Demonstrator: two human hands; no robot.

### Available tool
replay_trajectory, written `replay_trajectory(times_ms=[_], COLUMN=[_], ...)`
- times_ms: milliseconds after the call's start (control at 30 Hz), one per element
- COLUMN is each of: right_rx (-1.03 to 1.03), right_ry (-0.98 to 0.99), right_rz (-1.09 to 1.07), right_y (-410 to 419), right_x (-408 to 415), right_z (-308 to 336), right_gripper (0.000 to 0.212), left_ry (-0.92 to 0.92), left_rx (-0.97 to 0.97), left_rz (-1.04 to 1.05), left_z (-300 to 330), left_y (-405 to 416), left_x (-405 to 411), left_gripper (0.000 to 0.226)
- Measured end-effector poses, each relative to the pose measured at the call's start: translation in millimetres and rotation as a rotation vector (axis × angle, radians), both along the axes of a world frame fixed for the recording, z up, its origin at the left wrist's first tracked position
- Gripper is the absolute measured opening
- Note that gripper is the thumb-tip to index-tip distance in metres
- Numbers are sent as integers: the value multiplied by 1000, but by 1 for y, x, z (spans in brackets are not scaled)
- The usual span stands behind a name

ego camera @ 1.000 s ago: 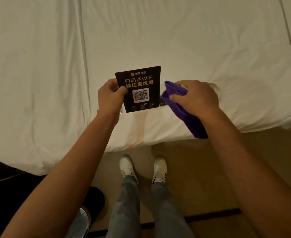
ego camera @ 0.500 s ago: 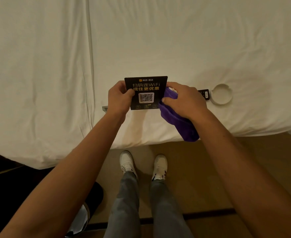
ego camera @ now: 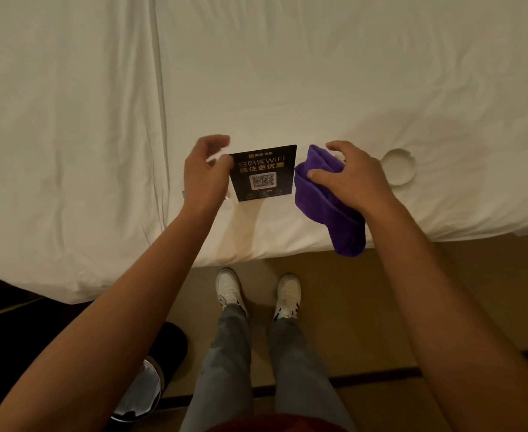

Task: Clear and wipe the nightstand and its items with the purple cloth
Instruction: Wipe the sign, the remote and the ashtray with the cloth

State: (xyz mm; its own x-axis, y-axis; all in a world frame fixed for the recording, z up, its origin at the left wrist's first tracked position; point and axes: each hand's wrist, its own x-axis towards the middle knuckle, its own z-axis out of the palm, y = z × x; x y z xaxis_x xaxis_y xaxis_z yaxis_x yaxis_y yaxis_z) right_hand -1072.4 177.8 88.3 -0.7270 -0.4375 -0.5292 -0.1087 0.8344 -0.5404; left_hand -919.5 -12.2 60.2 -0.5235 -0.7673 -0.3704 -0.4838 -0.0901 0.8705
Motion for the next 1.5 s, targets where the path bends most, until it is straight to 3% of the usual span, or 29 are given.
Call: replay_trajectory(times_ms=[167,300,433,567,700,867,1000,1067,1133,1267,1400,1500], right_rx=[-168,-400,-555,-724,-842,-990,-885,-804,-778,-782,-743,-723], right_ry=[-86,-267,-438,-565,-736,-757,-630,-545,-497,-455,-459,-480], right_rz=[-255,-393,-479,-646,-799,-825,-820,-852,-900,-1000,-1002,-967], right_y=[35,56,67,82,87,84,84,90,99,118,135,143], right_x=[-20,-28,-27,-28,-26,-26,-41,-53,-68,-100,-124,-139], right_z=[25,42,43,28,10,0,-1,-3,-6,-18,-25,-28], right_gripper=[40,30,38,33,45,74,56,48,43,34,37,39], left_ry=[46,158,95,3,97,87,125,110,1,-358,-447,-495], left_rx=[-223,14,347,351,547,247,170,182,102,-317,-576,-719], left_rz=[77,-88,-261,-264,-254,-424,-529,-440,-363,-644,-909,-965], left_z=[42,61,59,47,40,43,36,24,1,-54,-87,-102], left_y=[23,77,121,133,122,120,115,110,108,118,142,154], left_x=[-3,-20,-44,-69,-96,-129,-153,-161,-164,-155,-140,-144], left_gripper=[27,17,53,78,69,59,42,33,33,39,57,65])
